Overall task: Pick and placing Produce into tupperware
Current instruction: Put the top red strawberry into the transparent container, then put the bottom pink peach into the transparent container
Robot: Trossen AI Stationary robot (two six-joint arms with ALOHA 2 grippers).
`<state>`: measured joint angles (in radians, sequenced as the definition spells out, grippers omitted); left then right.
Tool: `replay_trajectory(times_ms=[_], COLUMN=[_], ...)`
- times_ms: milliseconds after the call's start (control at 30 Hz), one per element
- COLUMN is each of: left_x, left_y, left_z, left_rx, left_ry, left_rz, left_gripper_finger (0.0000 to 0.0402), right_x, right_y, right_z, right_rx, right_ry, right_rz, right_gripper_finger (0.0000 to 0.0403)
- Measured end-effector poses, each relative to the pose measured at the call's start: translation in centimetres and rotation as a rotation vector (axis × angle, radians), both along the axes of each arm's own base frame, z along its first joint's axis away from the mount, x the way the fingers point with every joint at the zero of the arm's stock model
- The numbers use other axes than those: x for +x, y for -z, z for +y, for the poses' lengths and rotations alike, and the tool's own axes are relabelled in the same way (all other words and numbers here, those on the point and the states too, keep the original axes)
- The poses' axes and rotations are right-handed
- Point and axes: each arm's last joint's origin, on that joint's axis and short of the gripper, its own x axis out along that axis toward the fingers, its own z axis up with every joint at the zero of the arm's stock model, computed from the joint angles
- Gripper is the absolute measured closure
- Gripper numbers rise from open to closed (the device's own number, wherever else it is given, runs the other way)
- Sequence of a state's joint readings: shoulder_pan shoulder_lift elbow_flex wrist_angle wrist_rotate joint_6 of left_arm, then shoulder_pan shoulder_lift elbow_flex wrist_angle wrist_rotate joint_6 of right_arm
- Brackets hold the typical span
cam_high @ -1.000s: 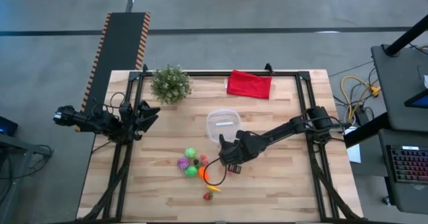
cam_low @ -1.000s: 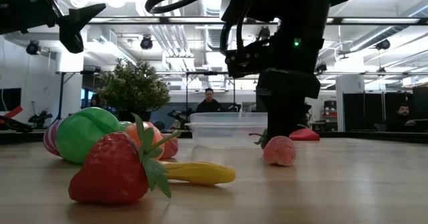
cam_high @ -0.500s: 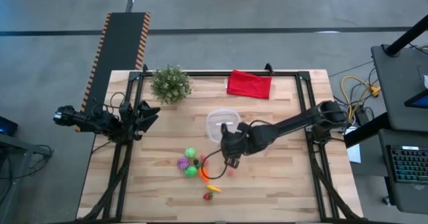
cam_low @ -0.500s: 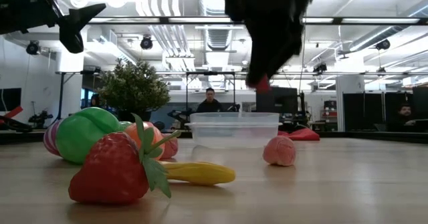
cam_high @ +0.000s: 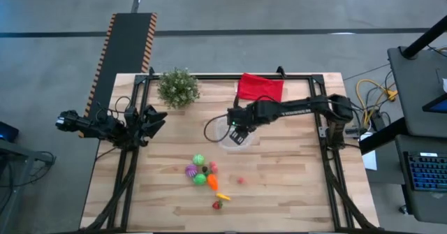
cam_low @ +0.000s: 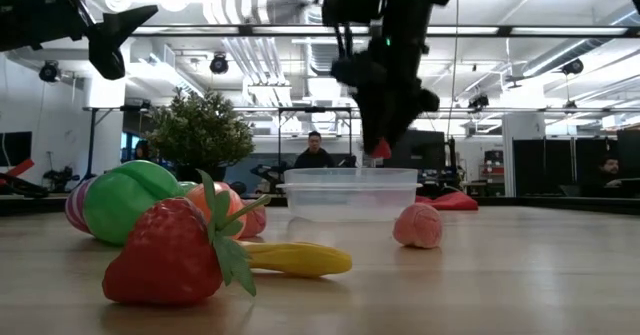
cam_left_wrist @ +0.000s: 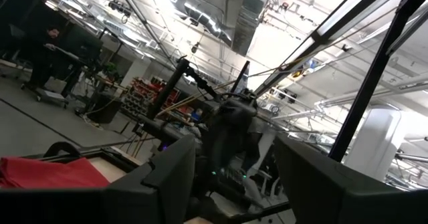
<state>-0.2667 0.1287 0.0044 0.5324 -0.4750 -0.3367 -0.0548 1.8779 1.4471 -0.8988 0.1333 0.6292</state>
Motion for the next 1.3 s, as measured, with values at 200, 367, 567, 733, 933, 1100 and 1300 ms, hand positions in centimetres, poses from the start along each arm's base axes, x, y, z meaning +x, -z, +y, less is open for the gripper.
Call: replay_trajectory(times_ms=[200, 367, 567, 733, 933, 1100, 1300], left_x=[0.0, 0.0, 0.0, 0.0, 0.0, 0.0, 0.0], left_y=[0.0, 0.0, 0.0, 0.0, 0.0, 0.0, 0.0], left_z=[0.0, 0.0, 0.0, 0.0, 0.0, 0.0, 0.0], left_rx=[0.001, 0.001, 0.002, 0.001, 0.001, 0.001, 0.001], left_ry=[0.001, 0.002, 0.002, 0.002, 0.003, 0.003, 0.003], left_rz=[0.000, -0.001, 0.001, -0.001, 0.000, 0.001, 0.001], left_gripper_finger=[0.0210, 0.0210, 0.0210, 0.0210, 0.0210, 0.0210, 0.0210], right_x=[0.2, 0.5, 0.6, 0.5, 0.7, 0.0, -1.0], right_y=[1.2, 2.2, 2.2, 2.2, 0.2, -1.0, -0.9], right_z=[-0.4, 0.1, 1.2, 2.3, 5.9, 10.5, 14.3], right_rx=[0.060, 0.090, 0.067, 0.103, 0.099, 0.071, 0.003], right_ry=[0.002, 0.007, -0.002, -0.053, -0.226, -0.409, -0.494], right_rz=[0.032, 0.060, 0.059, 0.059, 0.017, -0.005, -0.003], right_gripper_finger=[0.0251, 0.0246, 0.0215, 0.0171, 0.0137, 0.0133, 0.0133])
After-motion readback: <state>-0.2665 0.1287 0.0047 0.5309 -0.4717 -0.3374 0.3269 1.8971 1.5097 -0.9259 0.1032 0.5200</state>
